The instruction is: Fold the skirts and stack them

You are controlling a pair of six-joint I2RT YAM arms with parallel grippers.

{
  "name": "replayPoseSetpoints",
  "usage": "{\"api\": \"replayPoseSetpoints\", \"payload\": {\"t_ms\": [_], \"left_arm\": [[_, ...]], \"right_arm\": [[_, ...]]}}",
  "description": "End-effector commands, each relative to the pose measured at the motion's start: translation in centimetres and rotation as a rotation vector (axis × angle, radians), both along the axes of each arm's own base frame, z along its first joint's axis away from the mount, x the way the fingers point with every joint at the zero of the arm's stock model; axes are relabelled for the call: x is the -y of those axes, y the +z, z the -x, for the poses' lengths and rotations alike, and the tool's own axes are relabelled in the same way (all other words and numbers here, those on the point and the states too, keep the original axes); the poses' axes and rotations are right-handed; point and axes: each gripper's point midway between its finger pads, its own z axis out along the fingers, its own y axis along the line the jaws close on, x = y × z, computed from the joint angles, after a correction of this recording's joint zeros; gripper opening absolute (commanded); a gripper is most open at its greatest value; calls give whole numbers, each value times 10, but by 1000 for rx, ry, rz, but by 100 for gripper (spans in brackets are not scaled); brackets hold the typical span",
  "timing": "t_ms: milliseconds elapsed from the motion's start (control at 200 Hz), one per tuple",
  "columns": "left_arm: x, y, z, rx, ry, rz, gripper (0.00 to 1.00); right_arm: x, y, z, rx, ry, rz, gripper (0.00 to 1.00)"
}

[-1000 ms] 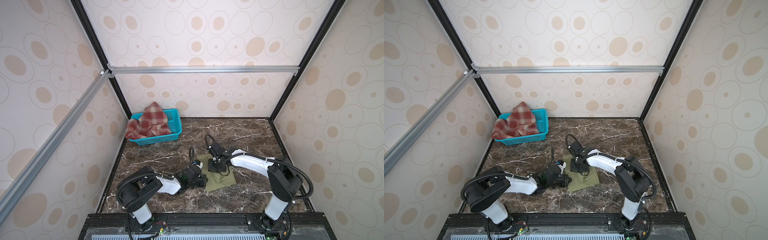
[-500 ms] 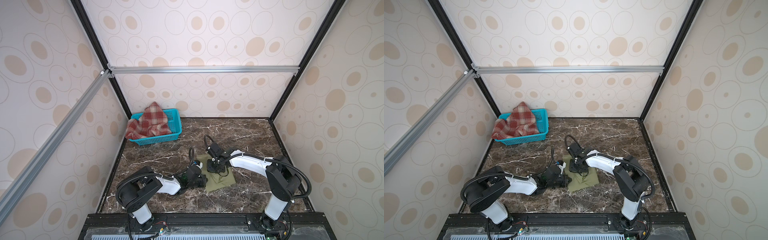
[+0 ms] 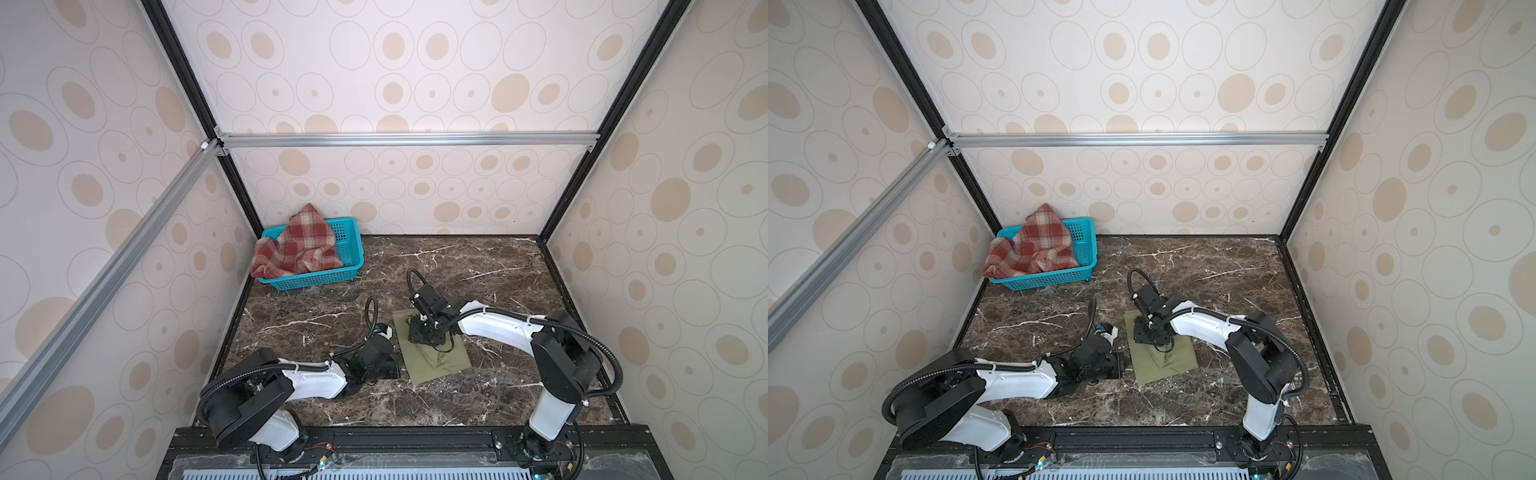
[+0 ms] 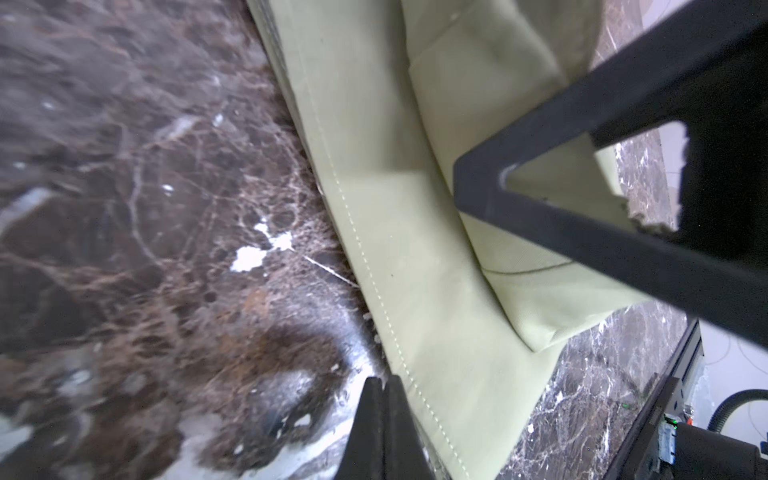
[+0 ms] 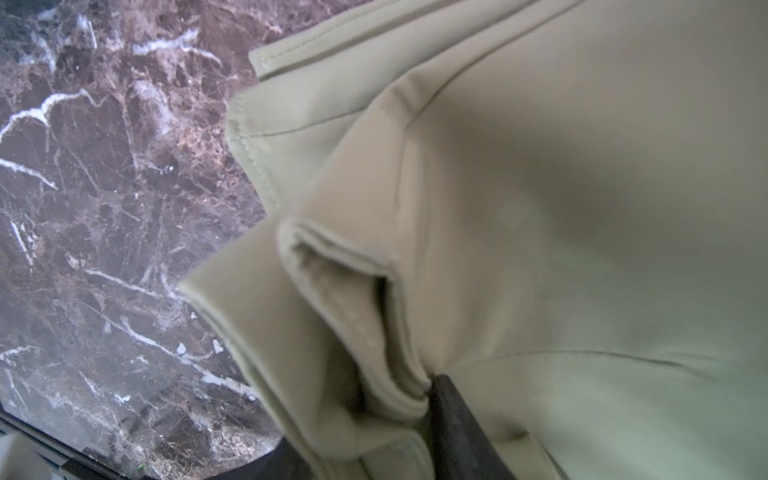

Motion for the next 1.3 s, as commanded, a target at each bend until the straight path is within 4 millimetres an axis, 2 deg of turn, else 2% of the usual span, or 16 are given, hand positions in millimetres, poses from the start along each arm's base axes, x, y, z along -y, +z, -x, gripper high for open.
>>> {"api": "replayPoseSetpoints", "payload": {"t_ms": [0, 465, 605, 725, 880, 1000, 1165, 1295], "left_arm": [[-5, -3, 0, 1, 22, -35, 0], [-3, 1, -7, 18, 43, -30, 0], [-10, -1, -11, 14, 63, -71, 0], [-20, 5, -20, 28, 95, -82, 0], [-22, 29, -40, 90, 112, -64, 0], [-10, 47, -54, 136, 89, -55, 0], [17, 61, -72, 168, 57, 1, 0], [40, 53, -81, 141, 13, 18, 0]], "right_arm": [[-12, 15, 1, 15, 5, -42, 42], [-36, 67, -9, 100, 20, -171, 44], [-31, 76, -10, 138, 34, -162, 44], [-17, 65, -7, 149, 53, -106, 42], [-7, 35, 9, 110, 79, -95, 17], [-2, 13, 23, 65, 81, -107, 0], [0, -10, 40, 1, 106, -123, 0], [13, -27, 55, -49, 109, -82, 0]]}}
